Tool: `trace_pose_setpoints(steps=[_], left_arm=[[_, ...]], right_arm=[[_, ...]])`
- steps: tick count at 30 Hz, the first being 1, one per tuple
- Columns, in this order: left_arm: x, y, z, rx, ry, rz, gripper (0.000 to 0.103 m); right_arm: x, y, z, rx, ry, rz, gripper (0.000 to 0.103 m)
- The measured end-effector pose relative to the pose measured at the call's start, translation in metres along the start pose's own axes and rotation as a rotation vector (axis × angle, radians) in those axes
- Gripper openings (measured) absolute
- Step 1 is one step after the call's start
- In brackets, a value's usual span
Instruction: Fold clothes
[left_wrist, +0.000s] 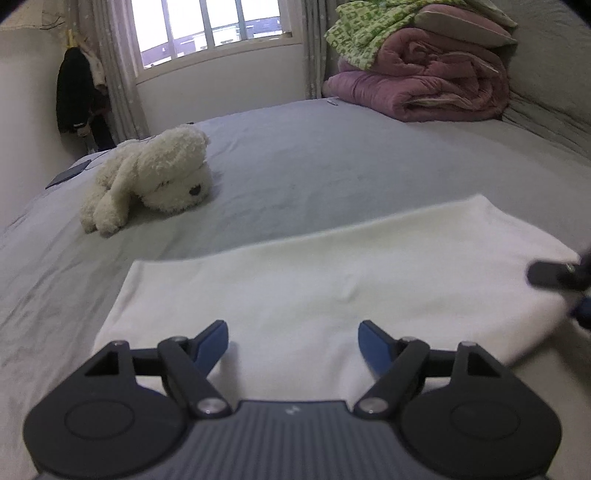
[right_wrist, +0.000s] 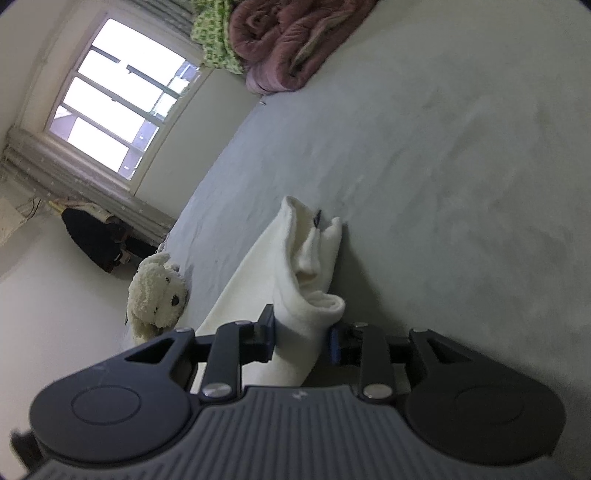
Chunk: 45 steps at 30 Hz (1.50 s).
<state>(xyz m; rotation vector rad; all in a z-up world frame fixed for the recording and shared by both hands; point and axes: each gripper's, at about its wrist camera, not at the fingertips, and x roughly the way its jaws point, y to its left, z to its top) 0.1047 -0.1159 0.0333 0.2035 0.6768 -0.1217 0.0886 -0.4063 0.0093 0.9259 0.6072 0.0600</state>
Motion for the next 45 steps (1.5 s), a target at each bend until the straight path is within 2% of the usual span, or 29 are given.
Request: trace_pose_setpoints(steps=[4,7,10,18,23,25,29,31,33,35,37,41,45], left_arm=[[-0.007,-0.005,-0.016,0.020,-0.022,0.019,0.079],[-0.011,-0.006,-0.015,0.000,-0.019,0.012,0.079],[-0.015,-0.005,-0.016,0.029,-0.020,-0.002,0.079],[-0.056,0.044,-0.016,0.043,-0.028,-0.084,0.082],[-0.047,0.082,-0.009,-0.125,0.054,-0.135,0.082],[-0.050,0.092,-0.004,-0.185,0.062,-0.162,0.082],[-0.052,0.108,0.003,-0.230,0.073,-0.145,0.082],[-0.052,0.121,0.006,-0.272,0.088,-0.133,0.082],[-0.058,0.142,0.010,-0.337,0.069,-0.127,0.082],[-0.064,0.164,0.012,-0.399,0.045,-0.115,0.082],[-0.065,0.178,0.011,-0.461,0.045,-0.136,0.083],[-0.067,0.205,0.008,-0.585,0.045,-0.179,0.083],[-0.069,0.227,0.007,-0.687,0.036,-0.216,0.083]], right_arm=[[-0.003,0.000,-0.006,-0.008,0.005,-0.012,0.033],[-0.006,-0.002,-0.011,-0.008,0.009,-0.016,0.033],[-0.007,-0.002,-0.010,-0.005,0.008,-0.014,0.033],[-0.010,-0.008,-0.014,0.022,-0.014,-0.006,0.034],[-0.008,-0.001,-0.020,-0.044,-0.038,-0.036,0.034],[-0.006,0.003,-0.021,-0.078,-0.047,-0.049,0.034],[-0.006,0.018,-0.027,-0.162,-0.093,-0.100,0.031],[-0.009,0.036,-0.034,-0.227,-0.152,-0.129,0.029],[-0.013,0.062,-0.045,-0.330,-0.232,-0.152,0.028],[-0.014,0.091,-0.060,-0.475,-0.304,-0.172,0.027],[-0.011,0.120,-0.077,-0.636,-0.360,-0.189,0.027],[-0.003,0.164,-0.119,-0.952,-0.428,-0.207,0.026],[0.008,0.188,-0.156,-1.154,-0.447,-0.203,0.024]])
